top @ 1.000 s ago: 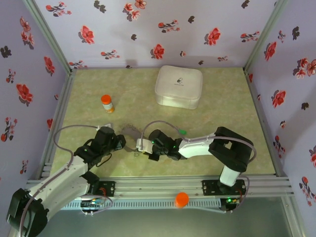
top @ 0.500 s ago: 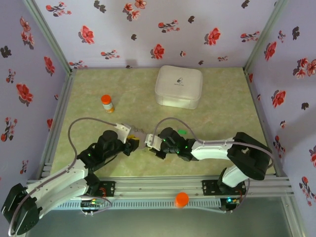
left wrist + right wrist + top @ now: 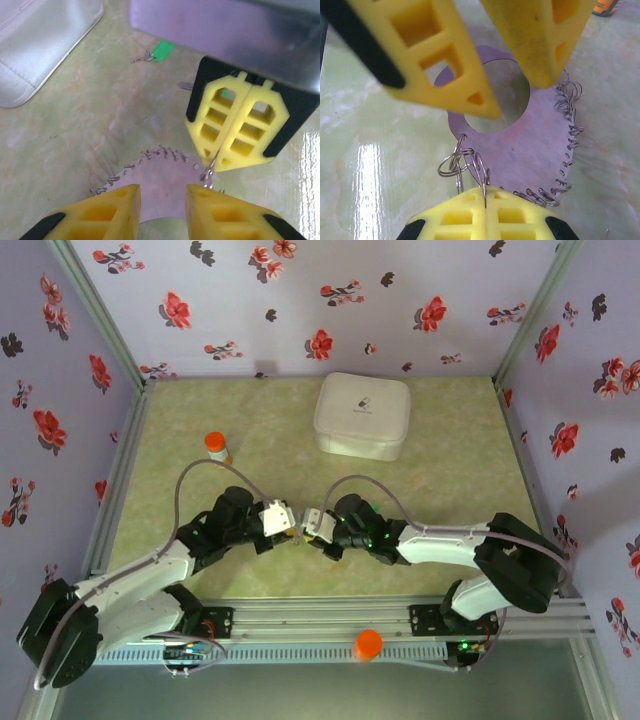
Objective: Put the keys on the keyring
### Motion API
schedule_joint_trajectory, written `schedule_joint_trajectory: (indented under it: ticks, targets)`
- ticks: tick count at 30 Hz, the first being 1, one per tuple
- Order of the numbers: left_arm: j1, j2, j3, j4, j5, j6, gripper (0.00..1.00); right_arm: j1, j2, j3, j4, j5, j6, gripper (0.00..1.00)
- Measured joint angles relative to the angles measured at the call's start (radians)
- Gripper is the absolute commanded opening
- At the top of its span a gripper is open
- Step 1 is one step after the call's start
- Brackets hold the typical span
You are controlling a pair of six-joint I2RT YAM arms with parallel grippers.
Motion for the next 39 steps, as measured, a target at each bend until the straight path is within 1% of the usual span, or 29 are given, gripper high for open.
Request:
schedule_joint_trajectory:
  ticks: [2, 5, 8, 12, 16, 28, 34, 39]
  targets:
    - [0.038, 0.014, 0.001, -0.009, 0.048, 0.045, 0.28, -0.003, -0.002, -0.006, 0.000, -0.006, 0.000, 0.00]
    - [0.077, 0.029, 0.001, -0.016, 0.114, 0.099, 0.33, -0.006, -0.002, -0.010, 0.001, -0.012, -0.003, 0.00]
    - [0.085, 0.046, 0.005, -0.024, 0.155, 0.136, 0.36, -0.008, -0.002, -0.014, 0.005, -0.015, -0.006, 0.00]
    - [0.085, 0.087, 0.012, -0.027, 0.187, 0.180, 0.35, -0.013, -0.004, -0.014, 0.015, -0.021, -0.006, 0.00]
    - [0.085, 0.117, 0.013, -0.022, 0.199, 0.207, 0.32, -0.013, -0.004, -0.016, 0.031, -0.029, -0.006, 0.00]
    - [0.084, 0.191, 0.051, -0.020, 0.204, 0.266, 0.27, -0.013, -0.003, -0.023, 0.060, -0.037, 0.006, 0.00]
    - [0.084, 0.197, 0.057, -0.027, 0.204, 0.277, 0.31, -0.013, 0.002, -0.023, 0.067, -0.037, 0.021, 0.00]
    - [0.082, 0.174, 0.058, -0.069, 0.189, 0.297, 0.32, -0.013, 0.008, -0.023, 0.066, -0.023, 0.021, 0.00]
